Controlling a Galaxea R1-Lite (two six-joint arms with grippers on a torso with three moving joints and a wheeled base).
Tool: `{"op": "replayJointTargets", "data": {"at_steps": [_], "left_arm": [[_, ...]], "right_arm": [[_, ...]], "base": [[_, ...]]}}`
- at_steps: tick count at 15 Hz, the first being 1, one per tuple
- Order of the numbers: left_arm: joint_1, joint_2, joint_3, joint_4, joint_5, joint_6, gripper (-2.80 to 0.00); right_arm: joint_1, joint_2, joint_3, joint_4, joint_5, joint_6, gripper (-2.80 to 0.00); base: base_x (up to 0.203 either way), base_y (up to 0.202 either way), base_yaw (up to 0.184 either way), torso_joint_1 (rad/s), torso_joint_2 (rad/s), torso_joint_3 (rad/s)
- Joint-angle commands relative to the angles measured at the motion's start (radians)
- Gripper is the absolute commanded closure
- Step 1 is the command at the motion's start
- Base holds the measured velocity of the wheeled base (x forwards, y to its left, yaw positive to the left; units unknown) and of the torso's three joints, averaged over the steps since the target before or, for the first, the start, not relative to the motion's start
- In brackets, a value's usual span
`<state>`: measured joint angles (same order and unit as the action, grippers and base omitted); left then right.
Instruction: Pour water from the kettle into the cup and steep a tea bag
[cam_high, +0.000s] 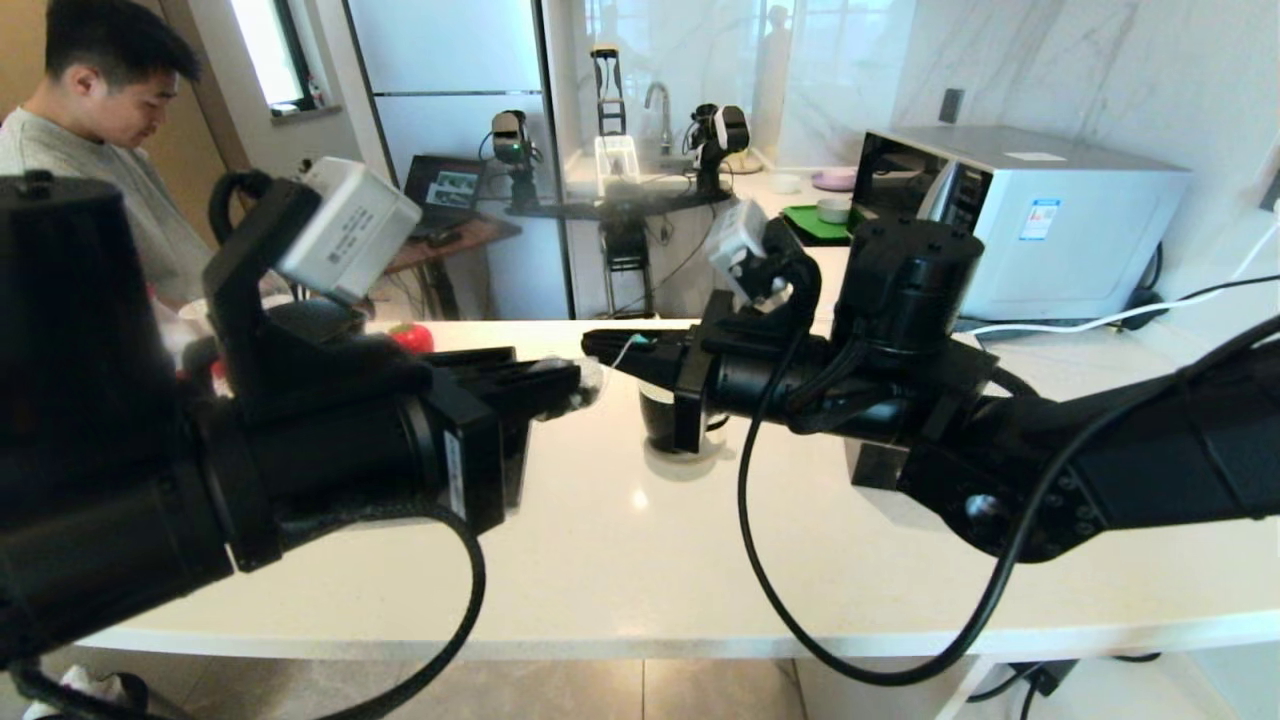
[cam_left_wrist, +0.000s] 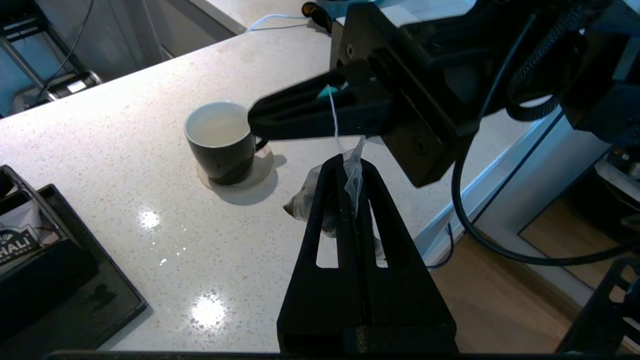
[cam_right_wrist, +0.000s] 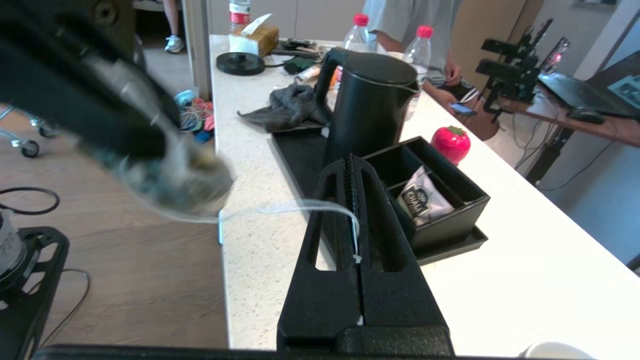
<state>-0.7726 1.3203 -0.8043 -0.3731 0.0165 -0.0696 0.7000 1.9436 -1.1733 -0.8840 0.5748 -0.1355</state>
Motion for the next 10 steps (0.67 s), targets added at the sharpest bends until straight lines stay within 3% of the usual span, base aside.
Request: {"op": "replayJointTargets", "data": {"at_steps": [1,7,8,10], "left_arm": [[-0.004,0.014,0.002,-0.006,0.0,-0.001,0.0],[-0.002,0.043,-0.007,-0.011,0.003,-0.001,0.0],[-0.001,0.046,-0.007,-0.012,0.003,-0.001,-2.8],[-0.001,0.05,-0.007,-0.012,0.003,-0.001,-2.8]], "right_arm": [[-0.004,0.0,-0.005,-0.006,0.004,-0.001,0.0],[-0.002,0.0,-0.005,-0.007,0.005,-0.001,0.0],[-0.002,-0.002,-0.006,-0.007,0.005,-0.001,0.0],[-0.002,-0.004,-0.005,-0.007,0.005,-0.001,0.0]], "base": [[0.0,0.0,0.0,0.0,0.0,0.0],[0.0,0.0,0.0,0.0,0.0,0.0],[0.0,0.0,0.0,0.0,0.0,0.0],[0.0,0.0,0.0,0.0,0.0,0.0]]}}
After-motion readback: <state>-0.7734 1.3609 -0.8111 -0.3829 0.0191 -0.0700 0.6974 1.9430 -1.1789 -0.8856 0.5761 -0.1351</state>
